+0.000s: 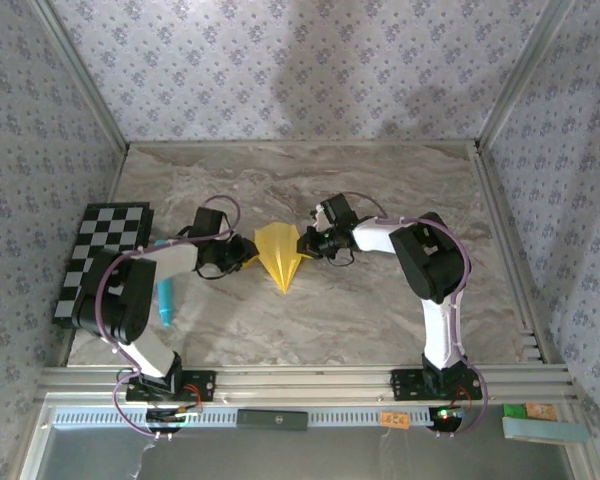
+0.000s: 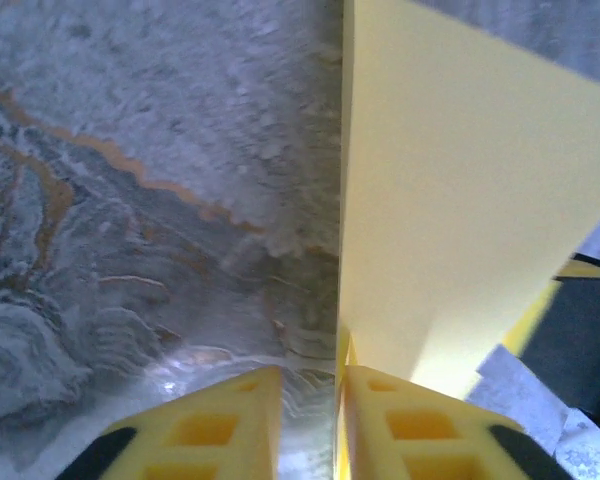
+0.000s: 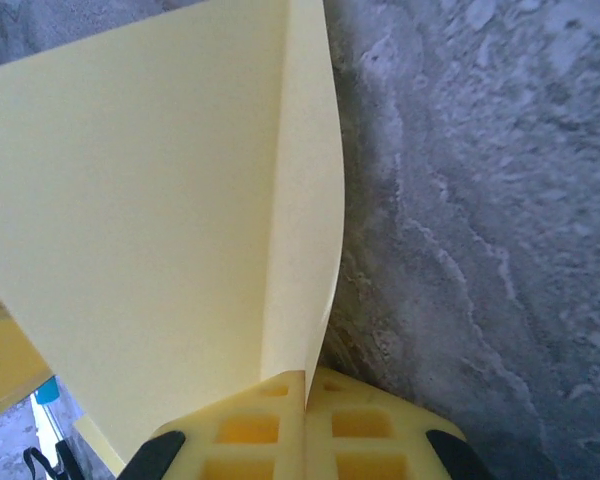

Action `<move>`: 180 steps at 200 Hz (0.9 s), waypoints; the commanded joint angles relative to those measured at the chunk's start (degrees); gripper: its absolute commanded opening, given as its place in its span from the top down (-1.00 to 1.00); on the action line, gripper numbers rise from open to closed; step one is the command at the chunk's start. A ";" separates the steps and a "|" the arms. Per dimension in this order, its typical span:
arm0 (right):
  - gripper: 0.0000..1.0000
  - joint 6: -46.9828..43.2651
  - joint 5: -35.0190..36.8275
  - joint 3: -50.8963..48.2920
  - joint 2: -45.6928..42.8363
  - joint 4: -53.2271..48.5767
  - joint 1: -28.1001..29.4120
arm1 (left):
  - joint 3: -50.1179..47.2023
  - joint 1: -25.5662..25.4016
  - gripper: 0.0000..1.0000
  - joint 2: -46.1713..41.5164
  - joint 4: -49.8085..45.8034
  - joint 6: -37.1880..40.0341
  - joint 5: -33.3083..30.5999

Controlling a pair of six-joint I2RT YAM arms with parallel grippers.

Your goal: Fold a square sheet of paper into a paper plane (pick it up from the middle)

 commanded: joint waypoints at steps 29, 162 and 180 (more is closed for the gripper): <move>0.88 1.75 0.56 -0.01 -1.90 -0.10 0.70 | 0.07 -3.75 0.44 -7.13 -2.03 -1.78 -1.31; 0.87 1.48 0.14 0.45 -1.66 -0.56 0.63 | 2.28 -8.60 0.48 1.53 2.61 -5.62 1.33; 0.87 1.44 0.01 0.52 -1.76 -0.63 0.56 | 2.50 -8.82 0.53 2.07 3.13 -5.78 1.88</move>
